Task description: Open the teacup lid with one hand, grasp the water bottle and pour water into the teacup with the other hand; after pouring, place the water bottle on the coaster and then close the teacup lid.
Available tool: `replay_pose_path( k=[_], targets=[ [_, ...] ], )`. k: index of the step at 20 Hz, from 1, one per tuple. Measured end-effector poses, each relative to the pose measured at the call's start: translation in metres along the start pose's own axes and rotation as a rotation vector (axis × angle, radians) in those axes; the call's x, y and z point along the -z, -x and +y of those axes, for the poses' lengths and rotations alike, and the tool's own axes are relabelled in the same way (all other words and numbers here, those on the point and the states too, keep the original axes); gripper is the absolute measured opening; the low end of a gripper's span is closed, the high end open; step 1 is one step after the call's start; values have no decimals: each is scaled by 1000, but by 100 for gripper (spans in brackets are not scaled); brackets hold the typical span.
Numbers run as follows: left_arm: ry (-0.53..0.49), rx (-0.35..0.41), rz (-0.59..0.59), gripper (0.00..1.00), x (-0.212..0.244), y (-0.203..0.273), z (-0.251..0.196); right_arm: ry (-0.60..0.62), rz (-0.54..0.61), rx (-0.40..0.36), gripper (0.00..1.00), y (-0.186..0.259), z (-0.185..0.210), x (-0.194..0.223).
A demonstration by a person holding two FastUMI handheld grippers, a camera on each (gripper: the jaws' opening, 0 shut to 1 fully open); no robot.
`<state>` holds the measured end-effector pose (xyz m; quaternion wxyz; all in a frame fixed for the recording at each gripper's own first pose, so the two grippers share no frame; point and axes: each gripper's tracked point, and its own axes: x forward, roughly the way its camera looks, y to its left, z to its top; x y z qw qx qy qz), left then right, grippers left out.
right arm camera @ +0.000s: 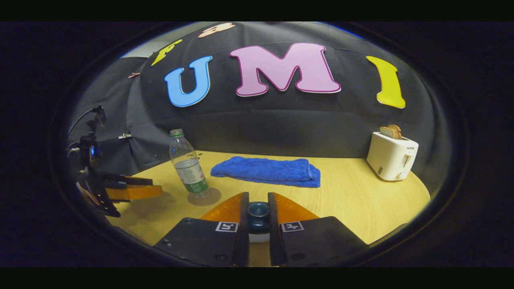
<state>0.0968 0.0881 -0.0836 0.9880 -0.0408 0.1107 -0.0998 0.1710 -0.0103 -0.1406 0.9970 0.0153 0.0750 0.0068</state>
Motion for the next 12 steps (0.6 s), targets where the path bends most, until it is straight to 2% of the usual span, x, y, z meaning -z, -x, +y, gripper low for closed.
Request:
replay_pose_path(
  k=[1, 2, 3, 5, 6, 8, 9, 12],
  targets=[
    [6, -5, -6, 95, -2, 7, 2, 3, 0, 2, 24, -1, 1, 5],
    [7, -7, -5, 95, -2, 12, 2, 6, 0, 3, 19, -3, 1, 9],
    [6, -12, -4, 95, -2, 15, 3, 3, 3, 2, 24, -4, 3, 14],
    [13, -24, -12, 95, -4, 19, 6, -1, 19, -1, 24, -7, 5, 25],
    [23, -21, -11, 95, -3, 20, 3, 1, 22, 2, 19, -7, 5, 27],
    [37, -23, -7, 96, 1, 21, 3, 14, 30, 6, 19, -10, 4, 32],
    [39, -29, -7, 96, 2, 22, 3, 18, 34, 5, 24, -10, 5, 34],
    [38, -27, -6, 95, 4, 24, -2, 30, 44, 7, 20, -12, 4, 40]
  ],
)
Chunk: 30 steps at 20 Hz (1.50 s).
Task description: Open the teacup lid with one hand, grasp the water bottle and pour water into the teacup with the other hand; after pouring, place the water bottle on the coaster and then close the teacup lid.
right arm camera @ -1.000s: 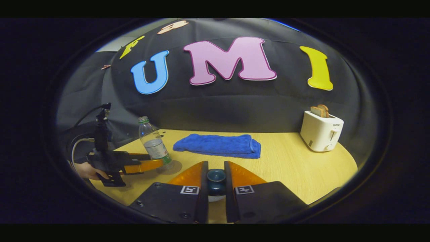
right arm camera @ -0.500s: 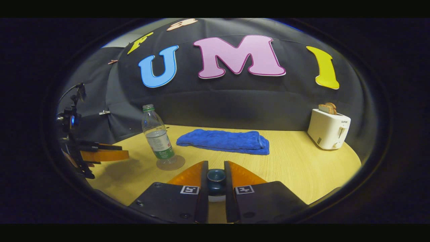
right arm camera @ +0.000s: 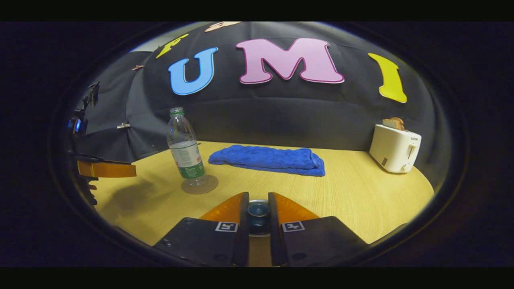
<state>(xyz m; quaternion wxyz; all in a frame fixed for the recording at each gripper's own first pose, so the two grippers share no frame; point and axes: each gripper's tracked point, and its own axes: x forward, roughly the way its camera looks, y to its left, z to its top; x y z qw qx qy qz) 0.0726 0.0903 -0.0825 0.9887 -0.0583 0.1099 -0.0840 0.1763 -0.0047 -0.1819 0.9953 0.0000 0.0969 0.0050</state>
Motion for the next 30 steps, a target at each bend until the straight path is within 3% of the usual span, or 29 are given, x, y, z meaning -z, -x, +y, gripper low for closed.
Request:
replay_pose_path(
  k=[1, 3, 6, 7, 11, 13, 14, 20, 22, 26, 30],
  targets=[
    [-2, 1, 3, 96, 1, 2, -2, -4, -1, -5, 26, 0, 1, 0],
    [-3, 2, 6, 96, 3, 4, -4, 10, -5, -1, 26, 0, 2, -1],
    [-21, -12, 0, 95, -2, 11, -8, 10, -14, 0, 35, 3, 2, -6],
    [-29, -21, -4, 96, -6, 15, -9, 4, -26, -1, 41, 5, 1, -12],
    [-55, -52, -64, 95, -40, 38, -21, -29, -57, 3, 80, 27, -5, -40],
    [-81, -82, -120, 96, -67, 53, -28, -32, -69, 17, 89, 43, -10, -57],
    [-90, -90, -146, 95, -81, 62, -35, -27, -73, 27, 100, 54, -17, -66],
    [-144, -167, -309, 95, -173, 134, -74, -70, -105, 88, 100, 129, -47, -125],
    [-152, -143, -344, 95, -190, 162, -97, -48, -127, 111, 99, 157, -55, -146],
    [-95, -116, -345, 95, -191, 204, -123, -26, -159, 154, 99, 206, -60, -172],
    [-50, -139, -331, 95, -164, 235, -123, -17, -182, 208, 99, 247, -56, -179]
  ],
)
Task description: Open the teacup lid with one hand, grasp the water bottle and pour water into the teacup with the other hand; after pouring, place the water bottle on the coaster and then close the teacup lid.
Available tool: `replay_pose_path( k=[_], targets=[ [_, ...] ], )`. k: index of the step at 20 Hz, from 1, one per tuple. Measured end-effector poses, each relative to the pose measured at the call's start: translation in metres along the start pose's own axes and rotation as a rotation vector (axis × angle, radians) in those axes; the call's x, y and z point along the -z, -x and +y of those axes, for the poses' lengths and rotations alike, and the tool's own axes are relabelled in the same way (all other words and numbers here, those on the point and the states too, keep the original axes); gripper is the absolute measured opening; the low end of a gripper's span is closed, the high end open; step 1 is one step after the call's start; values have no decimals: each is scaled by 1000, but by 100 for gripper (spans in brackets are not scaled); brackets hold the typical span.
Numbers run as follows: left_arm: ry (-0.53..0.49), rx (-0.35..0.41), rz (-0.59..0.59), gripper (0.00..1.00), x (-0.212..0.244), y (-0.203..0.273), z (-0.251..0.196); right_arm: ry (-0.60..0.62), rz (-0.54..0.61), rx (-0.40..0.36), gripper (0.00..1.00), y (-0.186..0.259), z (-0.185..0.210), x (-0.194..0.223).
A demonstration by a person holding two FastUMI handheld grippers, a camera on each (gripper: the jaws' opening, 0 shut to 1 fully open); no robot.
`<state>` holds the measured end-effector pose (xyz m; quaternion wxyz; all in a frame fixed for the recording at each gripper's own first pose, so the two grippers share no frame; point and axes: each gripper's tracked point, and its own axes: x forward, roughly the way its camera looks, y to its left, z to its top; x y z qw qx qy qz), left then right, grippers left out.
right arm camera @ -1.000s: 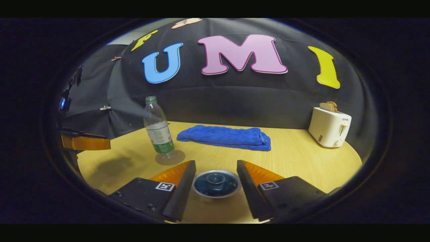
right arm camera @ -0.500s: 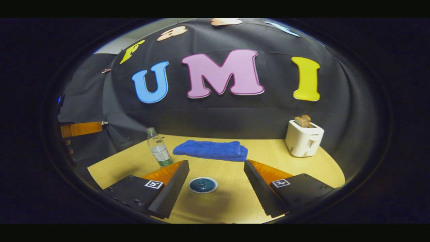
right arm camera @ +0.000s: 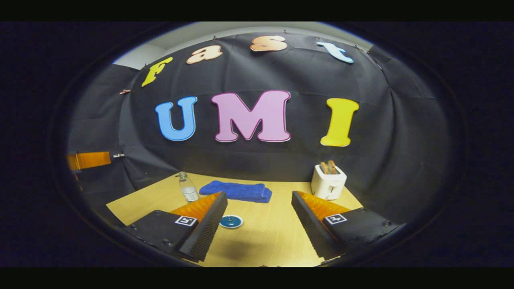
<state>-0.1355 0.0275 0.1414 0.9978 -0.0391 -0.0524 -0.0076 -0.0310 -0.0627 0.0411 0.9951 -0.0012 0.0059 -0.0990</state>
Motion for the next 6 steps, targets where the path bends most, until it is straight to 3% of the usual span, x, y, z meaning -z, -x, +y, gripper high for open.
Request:
replay_pose_path(
  k=[2, 6],
  targets=[
    [-72, -53, -21, 95, 3, 11, 12, -25, 32, -6, 99, 16, 10, 6],
    [-96, 18, -15, 95, 8, 25, -11, -33, 66, 1, 99, 40, 26, 16]
  ],
)
